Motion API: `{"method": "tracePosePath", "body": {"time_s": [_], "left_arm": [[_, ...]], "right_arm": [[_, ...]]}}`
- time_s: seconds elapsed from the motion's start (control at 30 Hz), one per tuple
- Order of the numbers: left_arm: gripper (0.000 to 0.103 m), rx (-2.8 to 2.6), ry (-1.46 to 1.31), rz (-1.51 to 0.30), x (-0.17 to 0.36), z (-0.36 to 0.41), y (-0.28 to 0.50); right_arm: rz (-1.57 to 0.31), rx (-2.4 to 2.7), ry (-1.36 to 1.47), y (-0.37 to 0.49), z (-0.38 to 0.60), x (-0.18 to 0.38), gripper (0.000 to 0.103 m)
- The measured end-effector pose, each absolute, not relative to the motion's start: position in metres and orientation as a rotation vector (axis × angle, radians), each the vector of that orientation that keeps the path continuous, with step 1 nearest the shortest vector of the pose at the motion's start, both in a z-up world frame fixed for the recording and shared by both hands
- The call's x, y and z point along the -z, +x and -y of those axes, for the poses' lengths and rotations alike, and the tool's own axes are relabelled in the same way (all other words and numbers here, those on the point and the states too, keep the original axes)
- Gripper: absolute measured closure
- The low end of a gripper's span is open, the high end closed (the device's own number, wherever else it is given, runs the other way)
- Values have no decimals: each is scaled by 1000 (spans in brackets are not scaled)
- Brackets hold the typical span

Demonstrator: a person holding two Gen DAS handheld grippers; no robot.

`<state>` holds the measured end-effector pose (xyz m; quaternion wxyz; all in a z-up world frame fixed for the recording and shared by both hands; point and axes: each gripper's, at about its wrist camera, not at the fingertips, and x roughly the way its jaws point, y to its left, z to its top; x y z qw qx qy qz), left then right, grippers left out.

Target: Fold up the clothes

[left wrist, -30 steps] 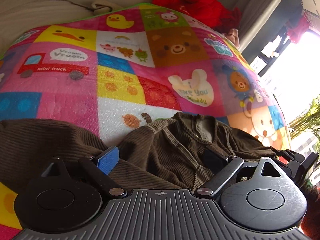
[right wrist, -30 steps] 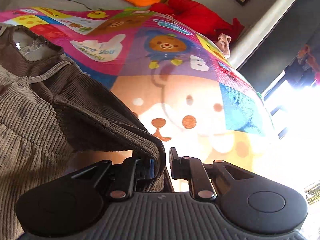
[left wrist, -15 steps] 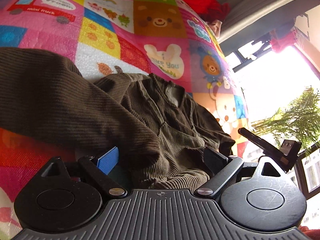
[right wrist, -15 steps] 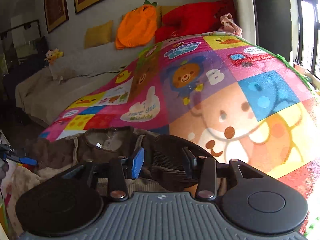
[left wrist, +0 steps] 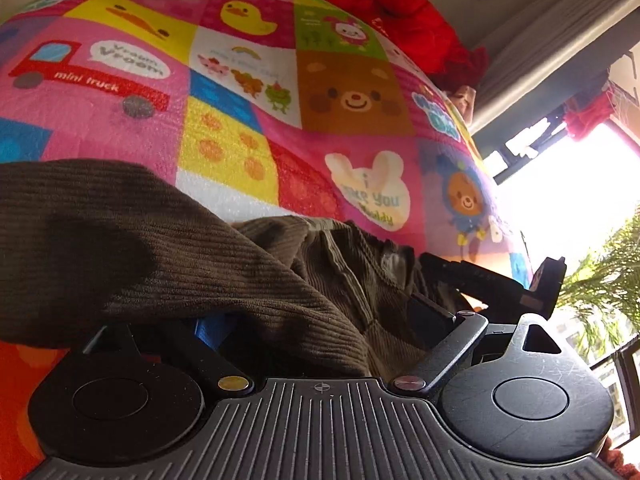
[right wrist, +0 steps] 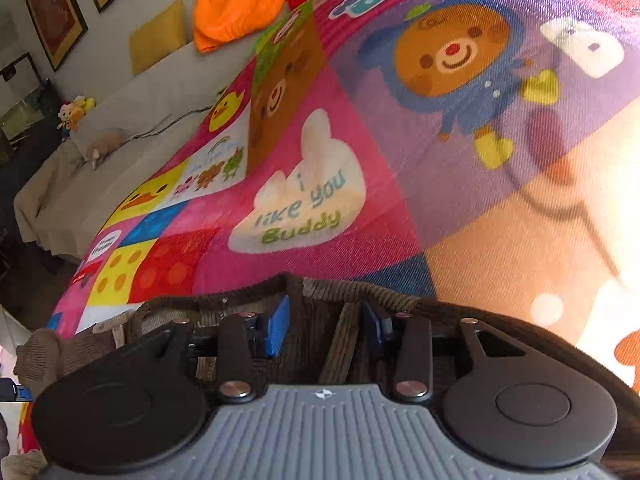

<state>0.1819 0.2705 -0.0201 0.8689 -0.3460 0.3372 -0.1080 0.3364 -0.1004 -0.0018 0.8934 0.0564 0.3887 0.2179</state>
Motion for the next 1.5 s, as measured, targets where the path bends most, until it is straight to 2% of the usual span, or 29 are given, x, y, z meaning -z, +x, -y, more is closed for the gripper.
{"method": "tracePosePath", "body": {"time_s": [0.03,0.1,0.17,0.33,0.4,0.53,0.8,1.07,1.27,1.3,1.33,1.37,1.4,1.5], "left_arm": [[9,200,-703,-688,19,-272,188],[9,149,-661,-653,16,-276,201],[9,100,-625,-648,16,-280,204],[8,183,-614,-673,12,-274,169],[8,229,-594,-683,9,-267,149],[6,212,-465,-690,-1,-246,100],[3,214,-229,-691,-22,-184,16],[0,271,11,-686,-28,-118,-45],[0,321,136,-661,-34,-89,-71],[0,335,137,-657,-35,-86,-73],[0,348,138,-652,-37,-82,-76],[0,362,139,-648,-38,-79,-78],[0,373,144,-647,-38,-76,-80],[0,376,174,-656,-30,-66,-80]], "right_arm": [[-781,-415,108,342,104,1,66],[-743,-344,97,354,116,-1,79],[-733,-341,126,355,127,-4,79],[-705,-407,46,305,146,-19,65],[-690,-445,-20,276,153,-26,52],[-670,-521,-150,215,167,-37,50],[-645,-660,-291,94,193,-49,35],[-648,-833,-441,-27,192,-31,29],[-626,-874,-561,-60,169,-3,27],[-617,-874,-563,-61,165,0,32],[-613,-881,-547,-60,161,0,45],[-618,-881,-541,-58,157,-1,80],[-603,-858,-546,-57,152,-3,100],[-505,-785,-520,-50,148,-22,100]]}}
